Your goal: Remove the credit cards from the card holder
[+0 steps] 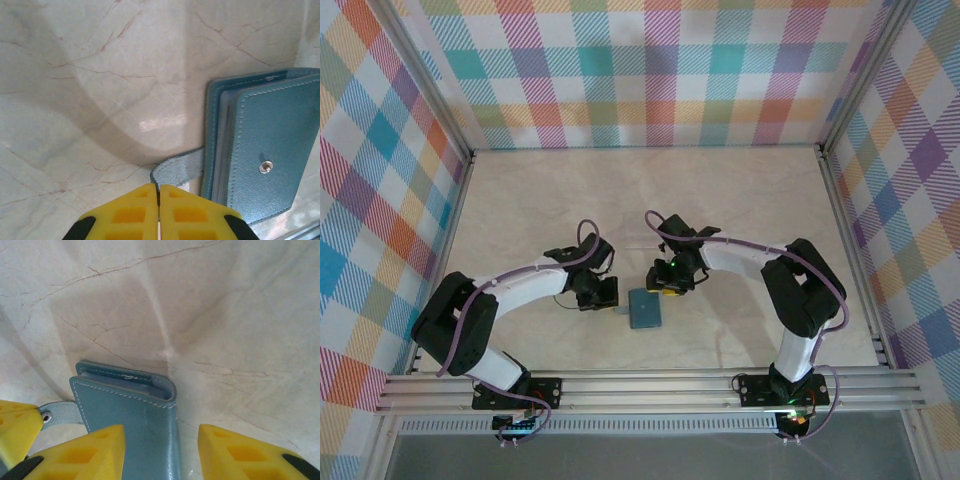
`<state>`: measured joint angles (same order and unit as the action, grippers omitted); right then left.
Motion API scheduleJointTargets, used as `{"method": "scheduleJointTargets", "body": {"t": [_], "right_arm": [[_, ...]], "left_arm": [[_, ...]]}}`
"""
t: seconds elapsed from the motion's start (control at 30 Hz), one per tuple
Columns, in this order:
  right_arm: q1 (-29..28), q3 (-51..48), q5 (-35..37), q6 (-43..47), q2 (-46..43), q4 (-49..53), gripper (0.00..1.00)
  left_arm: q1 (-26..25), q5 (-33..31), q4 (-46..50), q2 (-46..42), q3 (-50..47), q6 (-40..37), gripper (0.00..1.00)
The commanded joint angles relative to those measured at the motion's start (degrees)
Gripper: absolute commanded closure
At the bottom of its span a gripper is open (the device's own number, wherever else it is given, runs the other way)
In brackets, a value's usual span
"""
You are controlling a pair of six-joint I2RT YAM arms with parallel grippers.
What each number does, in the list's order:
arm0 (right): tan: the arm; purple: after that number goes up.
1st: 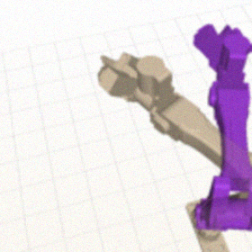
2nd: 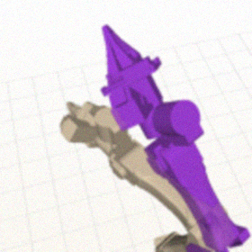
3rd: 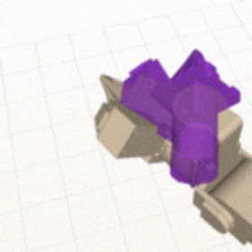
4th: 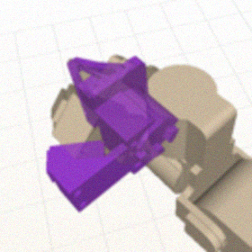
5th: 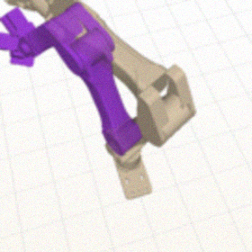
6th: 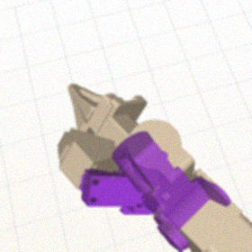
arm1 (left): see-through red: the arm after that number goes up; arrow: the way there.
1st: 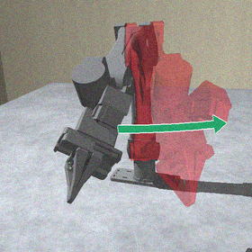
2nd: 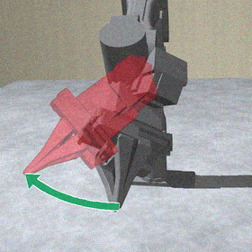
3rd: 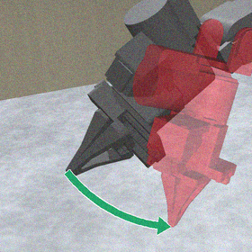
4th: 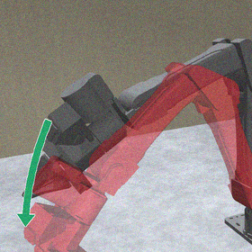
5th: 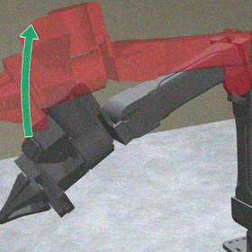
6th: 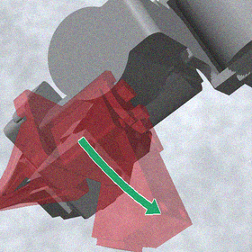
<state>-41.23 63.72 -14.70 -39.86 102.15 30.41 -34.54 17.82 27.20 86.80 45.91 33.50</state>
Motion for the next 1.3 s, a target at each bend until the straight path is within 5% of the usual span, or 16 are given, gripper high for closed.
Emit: {"method": "scheduleJointTargets", "body": {"t": [0.0,0.43,1.27], "right_arm": [[-2.44,3.41,5.45,-2.81,-1.8,6.04,0.53],[-10.19,14.85,15.53,-6.06,4.33,20.4,0.05],[-13.43,26.77,21.03,-11.15,16.54,26.64,0.04]], "left_arm": [[2.29,6.18,-5.32,-0.88,-2.81,1.15,0.92],[6.07,11.9,-8.75,-0.64,-7.28,-2.17,0.92],[7.3,14.43,-9.18,-0.6,-10.11,-5.32,0.91]]}}
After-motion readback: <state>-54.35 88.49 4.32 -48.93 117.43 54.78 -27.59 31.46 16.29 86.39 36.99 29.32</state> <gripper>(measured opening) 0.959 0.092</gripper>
